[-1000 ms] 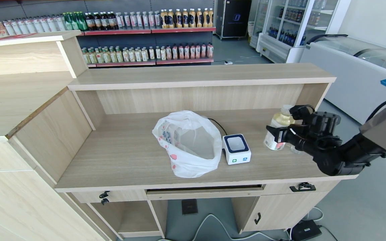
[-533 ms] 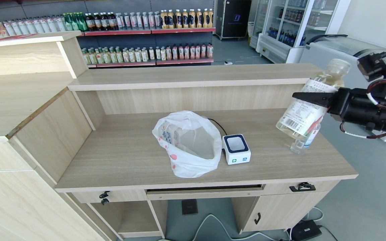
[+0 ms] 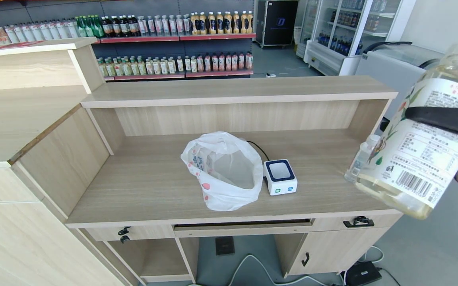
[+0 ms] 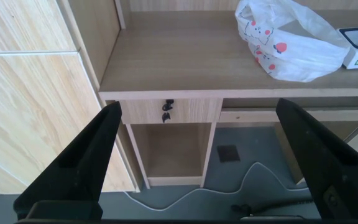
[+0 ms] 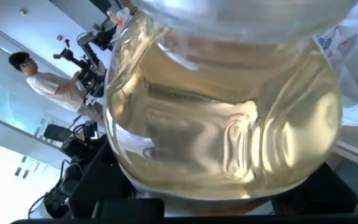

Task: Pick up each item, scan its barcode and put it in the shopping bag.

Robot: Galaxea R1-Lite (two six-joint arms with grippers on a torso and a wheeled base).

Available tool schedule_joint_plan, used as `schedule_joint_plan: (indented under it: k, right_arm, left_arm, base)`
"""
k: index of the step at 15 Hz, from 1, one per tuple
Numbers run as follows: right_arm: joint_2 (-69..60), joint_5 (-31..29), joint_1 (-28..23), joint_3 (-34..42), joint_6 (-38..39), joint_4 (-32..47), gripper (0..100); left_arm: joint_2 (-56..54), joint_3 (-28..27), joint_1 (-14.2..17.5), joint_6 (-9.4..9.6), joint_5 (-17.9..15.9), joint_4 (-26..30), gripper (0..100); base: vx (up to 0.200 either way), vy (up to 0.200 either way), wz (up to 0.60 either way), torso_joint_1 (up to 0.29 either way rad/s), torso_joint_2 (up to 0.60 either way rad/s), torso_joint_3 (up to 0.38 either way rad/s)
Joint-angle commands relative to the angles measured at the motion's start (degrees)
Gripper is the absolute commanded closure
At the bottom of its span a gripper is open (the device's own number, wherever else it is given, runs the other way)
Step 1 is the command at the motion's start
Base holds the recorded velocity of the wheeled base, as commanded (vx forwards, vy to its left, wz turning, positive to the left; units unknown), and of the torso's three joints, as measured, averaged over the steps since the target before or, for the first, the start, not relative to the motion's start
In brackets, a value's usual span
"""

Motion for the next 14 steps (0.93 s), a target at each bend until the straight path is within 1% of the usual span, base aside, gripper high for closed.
schedule_joint_plan:
  k: [1, 3, 7, 9, 12, 14]
  right_arm:
    - [-3.53, 1.14, 3.14, 0.14, 0.84, -0.01, 100]
    - [-4.67, 2.55, 4.55, 0.4, 1.54, 1.22, 100]
    - [-5.64, 2.9, 5.78, 0.32, 2.07, 6.49, 100]
    - [-5.46, 5.63, 5.69, -0.3, 2.42, 7.02, 100]
    - [-4.94, 8.44, 5.69, -2.76, 4.97, 7.02, 100]
    - [-4.41, 9.14, 5.69, -3.46, 5.06, 7.02, 100]
  left_arm:
    - [-0.02, 0.0, 0.04, -0.01, -0.02, 0.08, 0]
    - [-0.02, 0.0, 0.04, -0.01, 0.06, 0.08, 0]
    - [-0.02, 0.0, 0.04, -0.01, 0.06, 0.08, 0]
    - [-0.02, 0.0, 0.04, -0.01, 0.06, -0.01, 0]
    - [-0.02, 0.0, 0.04, -0.01, 0.06, -0.01, 0]
    - [-0.02, 0.0, 0.04, -0.01, 0.06, -0.01, 0]
  base:
    - [0.0, 0.0, 0.0, 0.0, 0.0, 0.0]
    - [0.0, 0.0, 0.0, 0.0, 0.0, 0.0]
    - [0.0, 0.0, 0.0, 0.0, 0.0, 0.0]
    - [0.0, 0.0, 0.0, 0.0, 0.0, 0.0]
    - [0.0, 0.0, 0.0, 0.0, 0.0, 0.0]
    - [0.0, 0.0, 0.0, 0.0, 0.0, 0.0]
